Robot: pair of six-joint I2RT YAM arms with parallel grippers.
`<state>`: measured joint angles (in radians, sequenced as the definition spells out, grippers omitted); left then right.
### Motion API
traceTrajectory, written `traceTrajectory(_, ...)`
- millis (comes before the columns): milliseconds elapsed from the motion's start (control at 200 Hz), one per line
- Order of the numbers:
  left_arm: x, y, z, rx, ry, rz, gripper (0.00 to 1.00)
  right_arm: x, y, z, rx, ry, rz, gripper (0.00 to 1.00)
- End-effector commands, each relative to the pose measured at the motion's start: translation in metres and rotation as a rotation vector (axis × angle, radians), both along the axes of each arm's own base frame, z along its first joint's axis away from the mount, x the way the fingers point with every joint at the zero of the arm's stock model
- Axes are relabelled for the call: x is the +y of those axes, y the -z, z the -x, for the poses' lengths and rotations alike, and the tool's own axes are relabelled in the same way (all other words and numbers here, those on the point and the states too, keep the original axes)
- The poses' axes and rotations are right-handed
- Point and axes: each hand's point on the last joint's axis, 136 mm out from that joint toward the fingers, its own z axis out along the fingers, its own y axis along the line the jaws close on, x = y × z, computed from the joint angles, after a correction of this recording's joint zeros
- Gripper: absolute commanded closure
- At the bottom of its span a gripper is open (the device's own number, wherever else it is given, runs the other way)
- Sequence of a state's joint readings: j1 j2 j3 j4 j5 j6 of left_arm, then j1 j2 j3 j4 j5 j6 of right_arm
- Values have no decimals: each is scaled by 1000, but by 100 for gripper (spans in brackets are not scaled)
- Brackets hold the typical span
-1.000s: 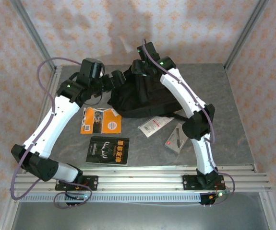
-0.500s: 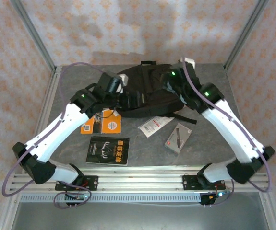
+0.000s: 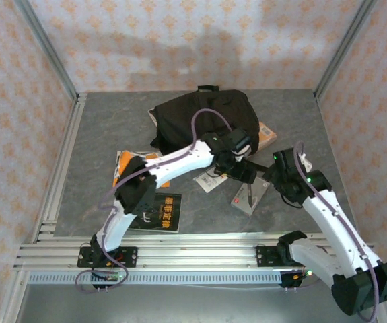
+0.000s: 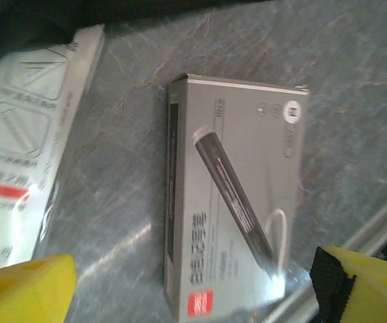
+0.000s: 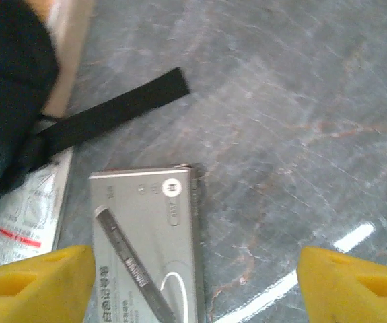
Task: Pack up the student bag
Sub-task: Pick up the pencil case from the bottom-right of the table.
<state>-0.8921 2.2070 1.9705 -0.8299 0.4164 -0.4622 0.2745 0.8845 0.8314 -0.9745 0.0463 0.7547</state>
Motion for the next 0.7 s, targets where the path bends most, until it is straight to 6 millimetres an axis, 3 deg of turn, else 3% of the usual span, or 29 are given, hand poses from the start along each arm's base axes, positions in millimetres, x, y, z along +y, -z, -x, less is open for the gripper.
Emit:
traceTrajectory(0, -7, -9, 7, 0, 6, -12, 4, -27, 6, 23, 22, 165, 24, 20)
traceTrajectory(25, -8, -5, 9, -3, 9, -25, 0, -32, 5, 27, 23, 184, 37, 19)
traceTrajectory(345, -22, 22, 37, -77, 63, -161, 0, -74, -40, 55, -52, 301, 211, 18)
traceTrajectory(500, -31, 30, 43, -114, 47, -204, 0, -79, -60, 58, -102, 307, 227, 19)
traceTrajectory(696, -36, 47, 48, -108, -20, -253, 0, -76, -65, 57, -113, 285, 215, 19)
